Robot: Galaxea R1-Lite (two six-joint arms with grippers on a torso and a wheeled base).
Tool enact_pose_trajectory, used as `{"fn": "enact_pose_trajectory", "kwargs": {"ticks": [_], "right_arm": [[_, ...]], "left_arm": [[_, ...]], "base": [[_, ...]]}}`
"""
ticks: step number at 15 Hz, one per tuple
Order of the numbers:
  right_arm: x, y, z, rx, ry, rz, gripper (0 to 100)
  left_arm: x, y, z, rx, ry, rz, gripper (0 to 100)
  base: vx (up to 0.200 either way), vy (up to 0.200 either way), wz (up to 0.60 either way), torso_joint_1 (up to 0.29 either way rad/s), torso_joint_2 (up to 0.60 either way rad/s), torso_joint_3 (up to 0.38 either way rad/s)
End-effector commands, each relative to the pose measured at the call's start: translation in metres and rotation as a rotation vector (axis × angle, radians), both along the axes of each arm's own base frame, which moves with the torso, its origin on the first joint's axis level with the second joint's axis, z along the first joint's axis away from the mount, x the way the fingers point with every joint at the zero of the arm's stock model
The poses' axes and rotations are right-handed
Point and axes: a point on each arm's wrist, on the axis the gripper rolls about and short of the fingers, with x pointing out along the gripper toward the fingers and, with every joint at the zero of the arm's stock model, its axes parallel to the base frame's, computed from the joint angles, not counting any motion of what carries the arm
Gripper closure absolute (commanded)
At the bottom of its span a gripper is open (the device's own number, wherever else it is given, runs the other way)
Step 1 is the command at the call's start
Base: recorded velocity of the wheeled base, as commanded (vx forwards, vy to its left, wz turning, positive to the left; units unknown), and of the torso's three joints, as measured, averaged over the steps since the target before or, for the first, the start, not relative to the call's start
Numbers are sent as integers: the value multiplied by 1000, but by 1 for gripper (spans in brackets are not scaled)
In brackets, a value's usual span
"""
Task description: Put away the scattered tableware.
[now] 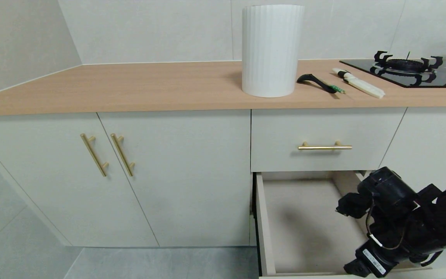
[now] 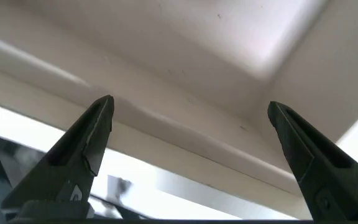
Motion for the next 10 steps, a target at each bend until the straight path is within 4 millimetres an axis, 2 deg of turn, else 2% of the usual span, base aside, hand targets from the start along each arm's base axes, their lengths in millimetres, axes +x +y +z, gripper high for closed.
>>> {"fn": "enact_pose_trajectory", "kwargs": {"ticks": [1,6,10], "right_arm": [[-7,0,1,-18,29,24,0],[-21,1,0,-100,107,79,0],[-18,4,3,-89,86,72,0]], "left_arm": [[0,0,0,0,1,1,0],[0,0,0,2,1,-1,0],[0,0,0,0,1,-1,0]], "base": [[0,0,0,0,0,0],[0,0,0,0,0,0],[0,0,0,0,0,0]]}}
